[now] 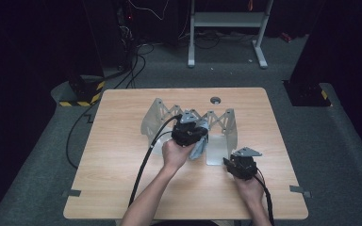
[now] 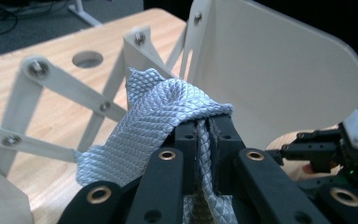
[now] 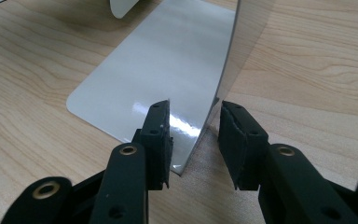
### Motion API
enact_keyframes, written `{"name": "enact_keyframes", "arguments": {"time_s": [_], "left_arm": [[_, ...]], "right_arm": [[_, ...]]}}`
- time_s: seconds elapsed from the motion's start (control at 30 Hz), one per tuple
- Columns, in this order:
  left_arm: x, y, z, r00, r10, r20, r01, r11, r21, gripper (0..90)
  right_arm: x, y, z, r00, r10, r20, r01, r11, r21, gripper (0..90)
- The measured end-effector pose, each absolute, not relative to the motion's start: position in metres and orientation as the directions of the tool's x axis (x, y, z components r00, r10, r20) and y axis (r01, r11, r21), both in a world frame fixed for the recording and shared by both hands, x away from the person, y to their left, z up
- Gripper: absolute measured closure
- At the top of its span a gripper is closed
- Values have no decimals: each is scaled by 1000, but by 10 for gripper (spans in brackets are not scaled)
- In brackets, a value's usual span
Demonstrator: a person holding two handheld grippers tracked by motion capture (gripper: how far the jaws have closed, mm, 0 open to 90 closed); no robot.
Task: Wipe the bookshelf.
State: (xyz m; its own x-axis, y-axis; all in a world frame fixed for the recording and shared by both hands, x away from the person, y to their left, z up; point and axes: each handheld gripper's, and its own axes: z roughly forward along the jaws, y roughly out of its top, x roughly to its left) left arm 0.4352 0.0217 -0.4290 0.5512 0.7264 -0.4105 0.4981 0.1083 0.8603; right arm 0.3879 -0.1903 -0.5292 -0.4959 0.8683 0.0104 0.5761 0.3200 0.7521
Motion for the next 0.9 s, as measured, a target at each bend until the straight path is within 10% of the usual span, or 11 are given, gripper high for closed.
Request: {"name": "enact_keyframes", "arguments": {"time_s": [0.47, 0.9], "left_arm": [[461, 13, -497, 456, 786, -417, 643, 33, 766, 837], [431, 24, -434, 554, 722, -414, 520, 88, 849, 835]], "right_arm": [[388, -190, -529, -496, 868, 10, 576, 320, 752, 642], [388, -190, -529, -495, 869, 11, 577, 320, 752, 642]]}}
